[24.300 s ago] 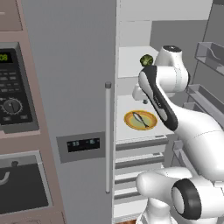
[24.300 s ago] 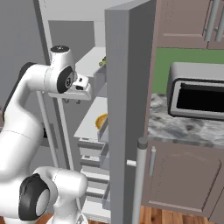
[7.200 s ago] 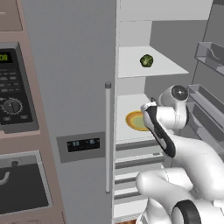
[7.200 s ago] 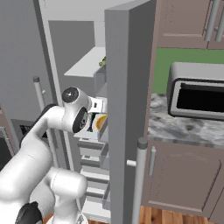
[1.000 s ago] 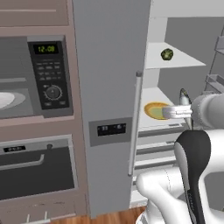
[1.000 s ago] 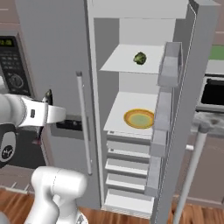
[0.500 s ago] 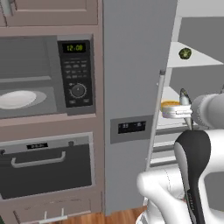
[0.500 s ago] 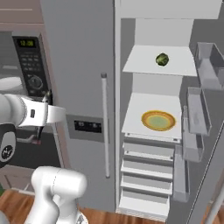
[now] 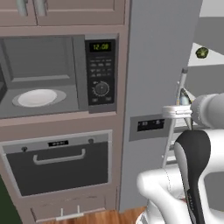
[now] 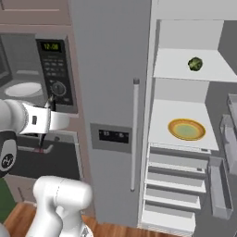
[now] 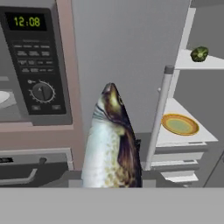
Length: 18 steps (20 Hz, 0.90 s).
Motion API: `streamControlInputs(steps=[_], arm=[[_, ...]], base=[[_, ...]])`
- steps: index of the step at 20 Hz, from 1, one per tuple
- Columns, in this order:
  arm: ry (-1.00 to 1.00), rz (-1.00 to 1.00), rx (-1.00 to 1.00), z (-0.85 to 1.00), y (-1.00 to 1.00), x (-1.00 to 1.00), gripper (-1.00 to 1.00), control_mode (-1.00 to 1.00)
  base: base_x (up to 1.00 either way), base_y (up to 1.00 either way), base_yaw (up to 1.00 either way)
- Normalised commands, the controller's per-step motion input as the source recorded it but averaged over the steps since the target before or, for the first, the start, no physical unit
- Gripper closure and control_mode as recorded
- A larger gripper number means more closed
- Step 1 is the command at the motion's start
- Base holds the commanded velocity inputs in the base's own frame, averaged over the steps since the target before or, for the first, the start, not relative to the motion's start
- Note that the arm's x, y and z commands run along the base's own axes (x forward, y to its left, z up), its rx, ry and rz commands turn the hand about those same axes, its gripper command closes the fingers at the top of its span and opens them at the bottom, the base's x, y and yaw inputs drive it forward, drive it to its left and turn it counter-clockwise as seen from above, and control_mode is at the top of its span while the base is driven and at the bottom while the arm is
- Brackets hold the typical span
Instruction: Transport the fish from the fridge to the microwave and turn on the microwave.
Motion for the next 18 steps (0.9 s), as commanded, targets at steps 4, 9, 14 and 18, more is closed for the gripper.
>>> streamControlInputs(steps=[4,9,14,18], arm=[[0.00,0.00,0.00,0.00,0.00,0.00,1.00,1.00],[0.00,0.00,0.00,0.00,0.00,0.00,1.00,1.00],[0.00,0.00,0.00,0.00,0.00,0.00,1.00,1.00],[0.00,0.00,0.00,0.00,0.00,0.00,1.00,1.00]], base=[[-0.13,0.47,0.00],[-0.20,0.43,0.00],[-0.27,0.39,0.00],[-0.41,0.35,0.00]])
